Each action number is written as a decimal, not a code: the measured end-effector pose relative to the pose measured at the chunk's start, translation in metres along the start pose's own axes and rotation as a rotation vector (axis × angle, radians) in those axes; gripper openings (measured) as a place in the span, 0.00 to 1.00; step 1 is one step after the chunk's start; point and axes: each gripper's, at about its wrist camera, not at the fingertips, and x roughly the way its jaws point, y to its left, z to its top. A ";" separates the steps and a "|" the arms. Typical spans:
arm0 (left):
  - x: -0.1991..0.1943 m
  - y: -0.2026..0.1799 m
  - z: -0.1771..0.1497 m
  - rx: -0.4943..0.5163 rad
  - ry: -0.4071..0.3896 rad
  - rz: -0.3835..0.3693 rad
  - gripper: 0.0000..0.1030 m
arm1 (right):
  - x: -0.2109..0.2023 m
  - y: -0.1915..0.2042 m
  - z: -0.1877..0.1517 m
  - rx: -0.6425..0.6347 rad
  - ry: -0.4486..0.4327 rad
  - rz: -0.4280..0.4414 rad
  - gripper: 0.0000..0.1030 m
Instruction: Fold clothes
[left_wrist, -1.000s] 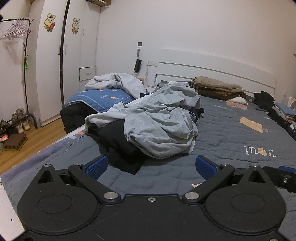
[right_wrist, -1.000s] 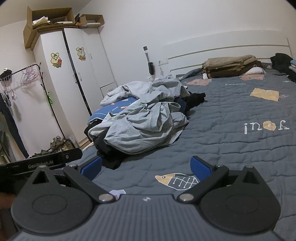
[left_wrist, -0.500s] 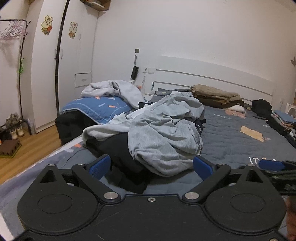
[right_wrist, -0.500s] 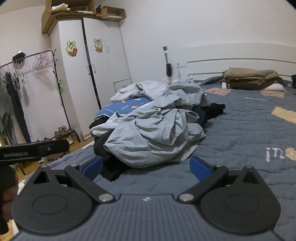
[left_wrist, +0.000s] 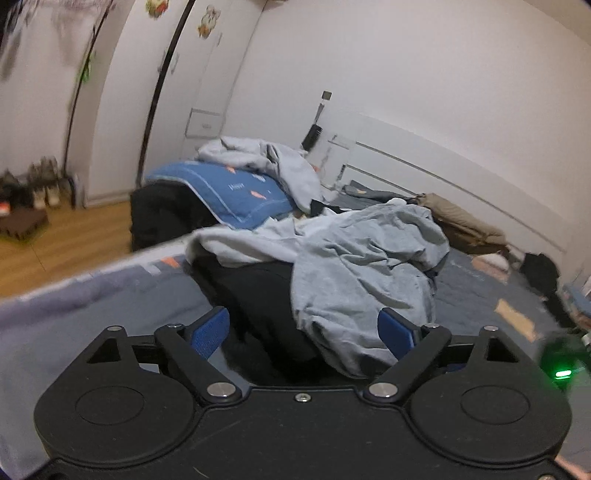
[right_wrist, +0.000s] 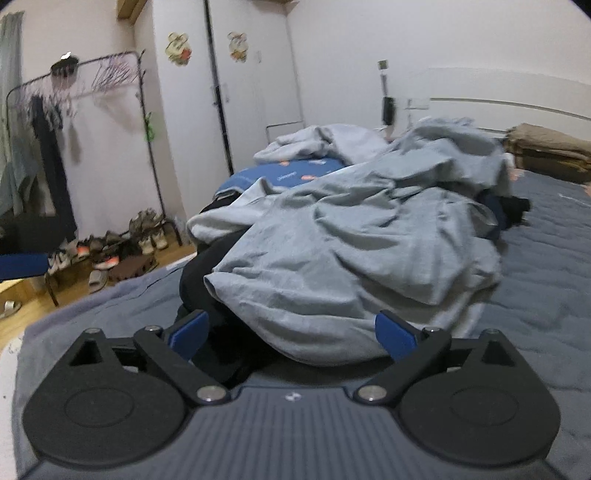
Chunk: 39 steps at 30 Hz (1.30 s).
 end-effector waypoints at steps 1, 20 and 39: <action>0.000 0.000 0.001 0.002 -0.004 0.002 0.86 | 0.007 0.002 0.000 -0.015 0.003 -0.001 0.95; 0.000 -0.001 0.002 -0.037 0.042 -0.049 0.89 | -0.043 -0.031 -0.002 0.196 -0.097 -0.075 0.03; 0.006 -0.074 -0.048 0.137 0.194 -0.284 0.92 | -0.303 -0.064 -0.063 0.457 -0.092 -0.333 0.03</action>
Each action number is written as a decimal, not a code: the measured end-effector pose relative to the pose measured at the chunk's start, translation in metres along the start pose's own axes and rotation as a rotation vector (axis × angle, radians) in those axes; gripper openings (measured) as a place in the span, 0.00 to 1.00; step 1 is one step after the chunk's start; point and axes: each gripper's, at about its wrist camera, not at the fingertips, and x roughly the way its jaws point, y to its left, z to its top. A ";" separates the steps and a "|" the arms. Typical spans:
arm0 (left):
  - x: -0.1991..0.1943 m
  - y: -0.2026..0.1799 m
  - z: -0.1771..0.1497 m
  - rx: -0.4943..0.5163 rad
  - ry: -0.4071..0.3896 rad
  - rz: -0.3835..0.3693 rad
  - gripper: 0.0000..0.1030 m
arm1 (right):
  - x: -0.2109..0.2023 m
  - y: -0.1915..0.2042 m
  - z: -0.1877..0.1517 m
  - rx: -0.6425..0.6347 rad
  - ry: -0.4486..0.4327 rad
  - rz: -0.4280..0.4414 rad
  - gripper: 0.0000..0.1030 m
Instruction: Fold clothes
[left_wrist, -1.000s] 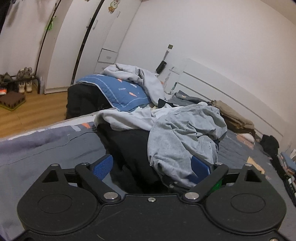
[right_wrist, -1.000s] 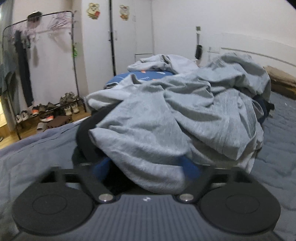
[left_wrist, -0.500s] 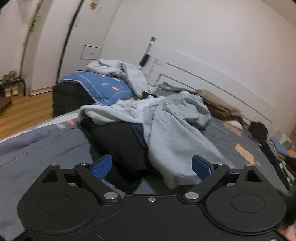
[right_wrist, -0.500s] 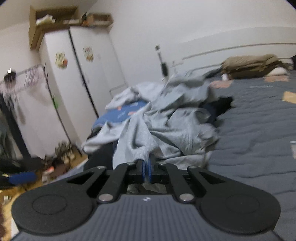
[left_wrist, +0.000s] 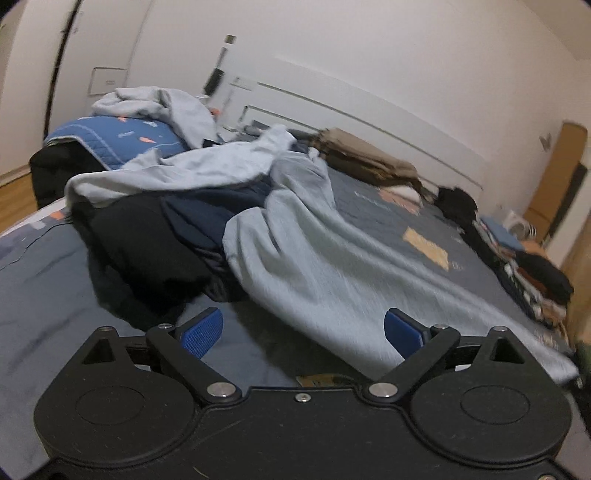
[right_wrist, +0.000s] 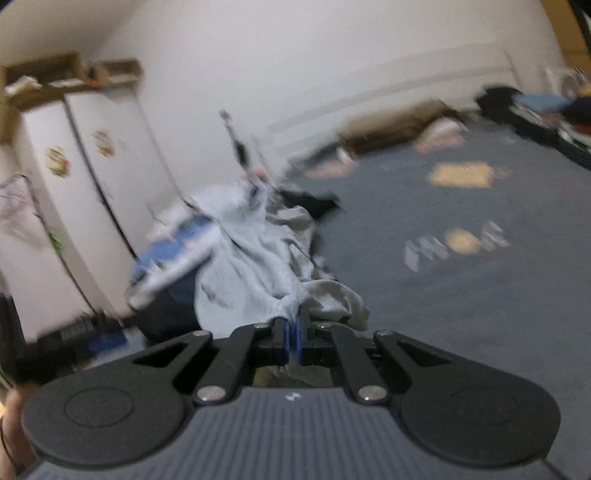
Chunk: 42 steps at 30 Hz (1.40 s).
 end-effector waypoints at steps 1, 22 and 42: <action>0.002 -0.005 -0.003 0.016 0.007 -0.001 0.92 | -0.006 -0.010 -0.006 0.014 0.034 -0.013 0.03; 0.062 -0.037 -0.045 0.077 0.167 0.085 0.94 | 0.036 -0.040 0.010 -0.055 0.041 -0.039 0.57; 0.115 -0.023 -0.066 0.068 0.190 0.049 0.06 | 0.067 -0.068 -0.012 0.072 0.162 -0.029 0.64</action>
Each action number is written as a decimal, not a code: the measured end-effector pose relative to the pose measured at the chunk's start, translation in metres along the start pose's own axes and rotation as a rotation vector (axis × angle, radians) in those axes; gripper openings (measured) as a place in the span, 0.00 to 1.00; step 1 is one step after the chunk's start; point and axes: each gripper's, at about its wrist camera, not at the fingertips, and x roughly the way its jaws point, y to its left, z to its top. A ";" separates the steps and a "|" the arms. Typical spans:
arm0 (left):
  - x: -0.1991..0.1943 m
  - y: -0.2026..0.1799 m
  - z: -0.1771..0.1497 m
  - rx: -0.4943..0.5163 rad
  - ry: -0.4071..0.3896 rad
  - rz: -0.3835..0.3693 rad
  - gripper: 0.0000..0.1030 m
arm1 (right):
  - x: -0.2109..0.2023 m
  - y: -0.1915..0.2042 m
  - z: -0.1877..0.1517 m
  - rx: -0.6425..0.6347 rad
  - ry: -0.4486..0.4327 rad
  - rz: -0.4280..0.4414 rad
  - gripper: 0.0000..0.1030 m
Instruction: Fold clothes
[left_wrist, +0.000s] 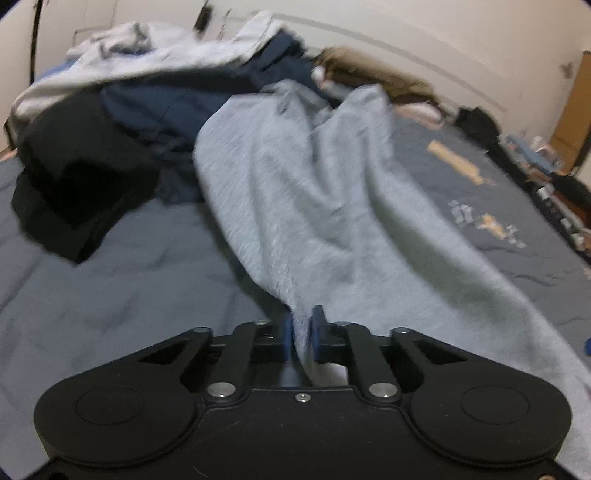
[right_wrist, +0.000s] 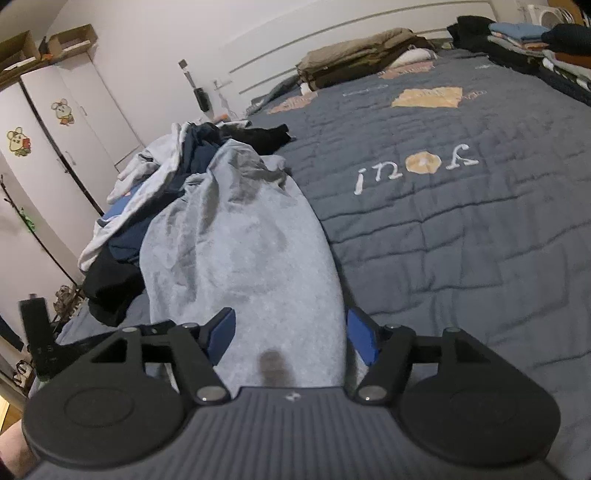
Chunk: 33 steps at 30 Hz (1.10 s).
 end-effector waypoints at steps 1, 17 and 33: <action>-0.005 -0.005 0.000 0.011 -0.014 -0.033 0.05 | -0.002 -0.001 0.001 0.004 -0.002 0.000 0.64; -0.077 -0.112 -0.035 0.398 -0.064 -0.378 0.02 | -0.043 -0.034 0.029 0.112 -0.114 0.016 0.65; -0.014 0.014 0.020 -0.067 -0.080 0.001 0.63 | -0.025 -0.018 0.023 0.061 -0.050 0.080 0.65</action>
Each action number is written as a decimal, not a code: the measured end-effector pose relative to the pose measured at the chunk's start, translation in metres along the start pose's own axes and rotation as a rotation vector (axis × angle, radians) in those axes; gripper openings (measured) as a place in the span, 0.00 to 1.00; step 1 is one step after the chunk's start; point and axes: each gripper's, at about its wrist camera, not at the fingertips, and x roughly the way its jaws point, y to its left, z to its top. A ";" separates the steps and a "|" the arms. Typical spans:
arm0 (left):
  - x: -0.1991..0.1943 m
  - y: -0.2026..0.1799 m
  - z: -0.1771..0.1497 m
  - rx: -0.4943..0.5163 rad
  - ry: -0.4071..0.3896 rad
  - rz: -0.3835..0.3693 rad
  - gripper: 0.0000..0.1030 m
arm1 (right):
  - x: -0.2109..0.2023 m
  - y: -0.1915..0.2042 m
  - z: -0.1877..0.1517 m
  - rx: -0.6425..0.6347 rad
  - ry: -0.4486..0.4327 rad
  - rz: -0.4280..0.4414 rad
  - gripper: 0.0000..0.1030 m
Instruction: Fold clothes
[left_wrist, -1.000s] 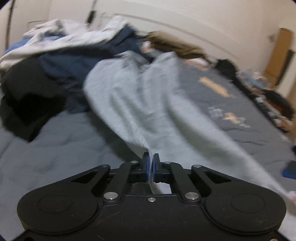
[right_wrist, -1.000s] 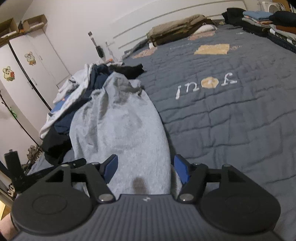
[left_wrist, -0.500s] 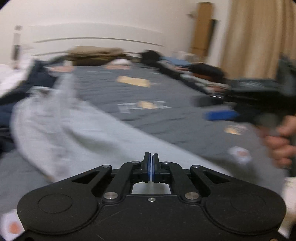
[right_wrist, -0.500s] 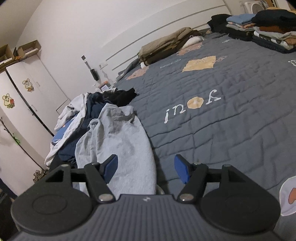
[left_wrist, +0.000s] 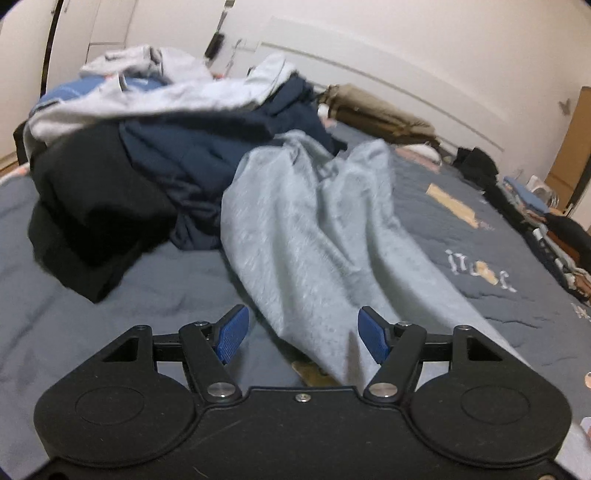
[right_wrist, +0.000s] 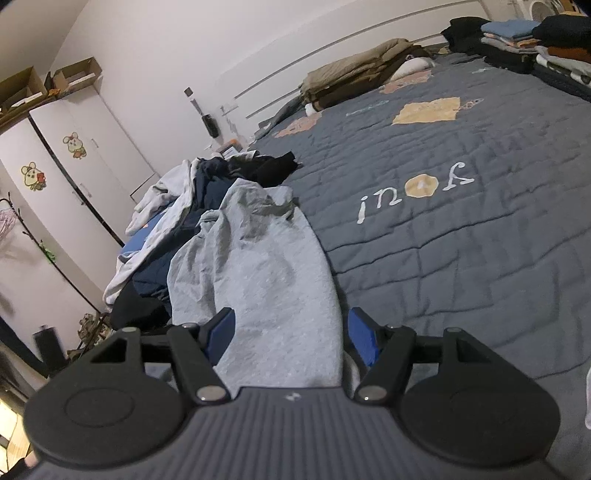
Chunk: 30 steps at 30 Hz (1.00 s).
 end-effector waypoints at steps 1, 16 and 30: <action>0.004 0.000 -0.002 -0.012 0.011 -0.015 0.63 | 0.001 0.000 0.000 0.004 0.002 0.000 0.65; -0.032 -0.085 -0.020 0.253 -0.064 -0.396 0.01 | -0.013 -0.002 0.017 0.045 0.002 0.113 0.65; -0.074 -0.154 -0.100 0.706 0.095 -0.611 0.02 | 0.016 0.019 0.000 -0.079 0.149 0.154 0.74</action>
